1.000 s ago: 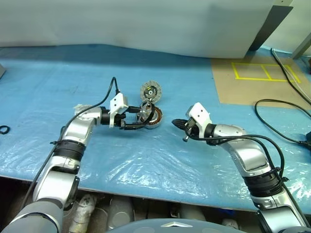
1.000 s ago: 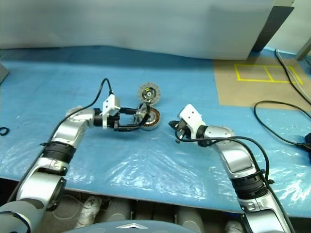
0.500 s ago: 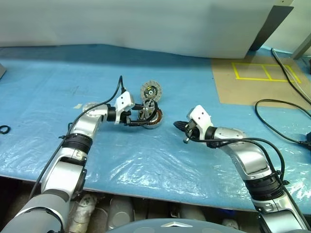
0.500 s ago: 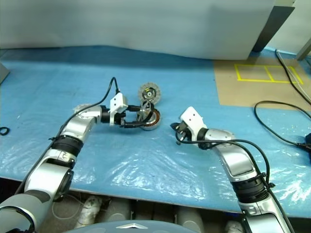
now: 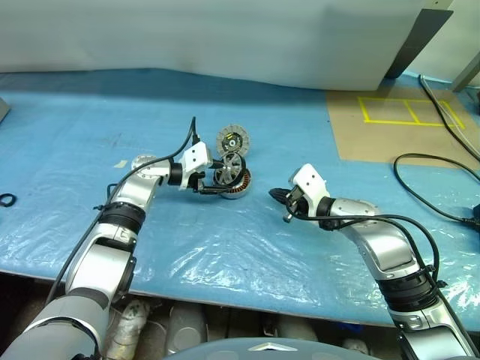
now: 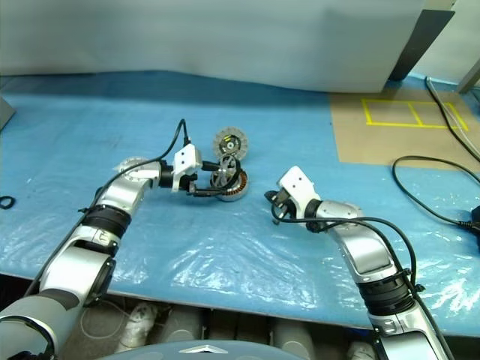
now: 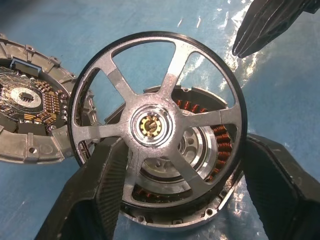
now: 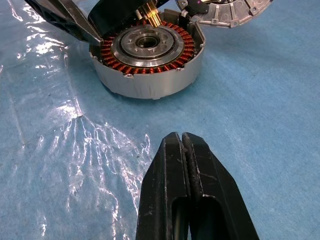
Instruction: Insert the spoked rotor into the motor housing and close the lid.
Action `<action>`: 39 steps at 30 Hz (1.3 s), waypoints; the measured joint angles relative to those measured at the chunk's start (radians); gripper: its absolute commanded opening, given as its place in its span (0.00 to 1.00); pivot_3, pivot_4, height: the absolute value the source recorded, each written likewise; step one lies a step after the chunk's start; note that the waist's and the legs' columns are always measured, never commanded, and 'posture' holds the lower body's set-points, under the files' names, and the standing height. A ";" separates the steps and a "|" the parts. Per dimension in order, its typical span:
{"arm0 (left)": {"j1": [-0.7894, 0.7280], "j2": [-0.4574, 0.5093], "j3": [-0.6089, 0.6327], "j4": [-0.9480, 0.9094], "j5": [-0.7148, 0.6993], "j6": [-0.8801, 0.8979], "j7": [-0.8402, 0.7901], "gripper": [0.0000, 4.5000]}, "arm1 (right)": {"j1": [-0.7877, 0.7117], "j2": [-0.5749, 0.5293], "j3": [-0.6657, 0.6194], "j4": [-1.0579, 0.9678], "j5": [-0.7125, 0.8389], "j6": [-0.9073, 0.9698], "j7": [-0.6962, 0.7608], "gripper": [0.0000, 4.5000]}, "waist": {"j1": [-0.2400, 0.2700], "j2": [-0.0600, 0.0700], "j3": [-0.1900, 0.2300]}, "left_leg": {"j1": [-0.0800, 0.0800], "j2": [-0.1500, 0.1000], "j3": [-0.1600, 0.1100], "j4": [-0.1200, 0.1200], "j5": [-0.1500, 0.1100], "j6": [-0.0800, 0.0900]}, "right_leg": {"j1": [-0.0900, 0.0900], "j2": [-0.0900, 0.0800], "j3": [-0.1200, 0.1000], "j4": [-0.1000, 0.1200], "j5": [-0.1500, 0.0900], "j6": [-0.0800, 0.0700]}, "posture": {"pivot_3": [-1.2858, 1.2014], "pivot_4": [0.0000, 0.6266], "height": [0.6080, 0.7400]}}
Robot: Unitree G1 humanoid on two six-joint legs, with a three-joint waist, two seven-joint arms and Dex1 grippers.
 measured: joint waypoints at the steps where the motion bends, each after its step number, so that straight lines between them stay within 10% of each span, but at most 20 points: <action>1: 0.000 0.001 0.000 0.010 0.003 -0.004 0.001 0.97 | 0.000 0.000 0.000 0.000 0.000 0.000 0.000 0.00 | 0.000 0.000 0.000 | 0.000 0.000 0.000 0.000 0.000 0.000 | 0.000 0.000 0.000 0.000 0.000 0.000 | 0.52 0.24 1.00; 25: 0.127 0.180 0.100 -0.244 -0.160 0.189 -0.103 0.99 | -0.227 -0.035 -0.013 -0.006 0.083 0.018 0.113 0.00 | -0.009 0.000 0.000 | 0.000 0.000 0.000 0.000 0.000 0.000 | -0.001 0.000 0.000 0.000 0.000 0.000 | 0.52 0.24 1.00; 35: 0.263 0.220 0.151 -0.342 -0.166 0.255 0.007 1.00 | -0.510 -0.042 0.147 0.277 -0.035 -0.238 0.338 0.67 | -0.014 0.000 0.000 | -0.002 0.001 0.000 -0.001 0.000 0.000 | -0.002 0.001 -0.001 0.001 0.000 -0.001 | 0.52 0.24 1.00; 39: 0.319 0.240 0.168 -0.401 -0.183 0.278 0.027 1.00 | -0.622 -0.002 0.234 0.461 -0.112 -0.385 0.434 0.67 | -0.014 0.000 0.000 | -0.004 0.001 0.000 0.000 0.000 0.000 | -0.003 0.001 -0.001 0.001 0.000 -0.001 | 0.52 0.24 1.00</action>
